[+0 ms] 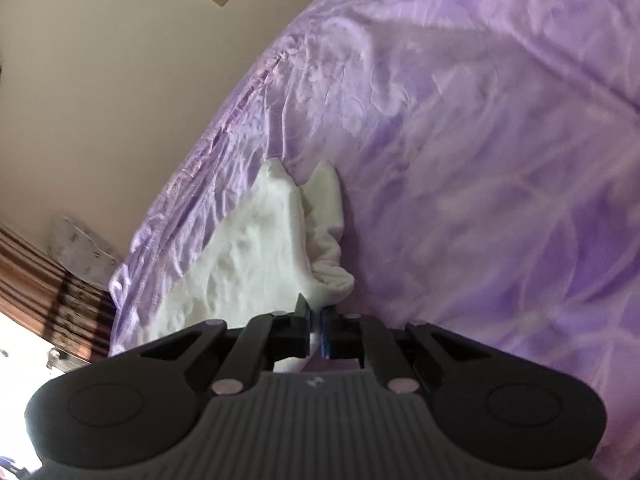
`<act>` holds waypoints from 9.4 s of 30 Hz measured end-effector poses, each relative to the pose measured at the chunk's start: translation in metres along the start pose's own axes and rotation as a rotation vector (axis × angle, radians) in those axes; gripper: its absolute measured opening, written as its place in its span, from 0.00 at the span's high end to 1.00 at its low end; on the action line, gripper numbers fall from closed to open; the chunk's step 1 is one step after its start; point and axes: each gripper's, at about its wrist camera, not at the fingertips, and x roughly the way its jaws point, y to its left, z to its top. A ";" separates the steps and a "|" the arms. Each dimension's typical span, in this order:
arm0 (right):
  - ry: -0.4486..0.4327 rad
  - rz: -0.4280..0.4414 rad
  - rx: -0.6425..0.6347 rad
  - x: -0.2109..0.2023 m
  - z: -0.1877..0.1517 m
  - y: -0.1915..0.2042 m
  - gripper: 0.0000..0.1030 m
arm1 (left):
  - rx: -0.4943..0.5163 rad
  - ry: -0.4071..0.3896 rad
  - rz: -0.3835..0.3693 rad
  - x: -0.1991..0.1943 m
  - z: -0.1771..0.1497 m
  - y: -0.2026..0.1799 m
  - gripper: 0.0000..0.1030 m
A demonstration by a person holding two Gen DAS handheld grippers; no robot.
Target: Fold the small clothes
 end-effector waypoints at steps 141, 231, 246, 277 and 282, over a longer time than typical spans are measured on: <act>0.600 0.004 -0.624 0.129 -0.143 0.188 0.94 | 0.023 0.258 -0.275 0.044 0.018 0.038 0.92; 0.311 0.023 -0.930 0.174 -0.100 0.255 0.67 | 0.326 0.109 -0.041 0.138 0.101 -0.029 0.90; 0.276 0.080 -0.940 0.087 -0.146 0.235 0.61 | 0.215 0.216 -0.182 0.026 0.048 0.025 0.37; 0.355 -0.037 -0.842 0.085 -0.171 0.182 1.00 | 0.168 0.266 -0.123 0.018 -0.003 0.041 0.88; 0.305 0.023 -0.755 0.075 -0.153 0.184 0.81 | 0.180 0.163 -0.154 -0.006 0.016 0.041 0.67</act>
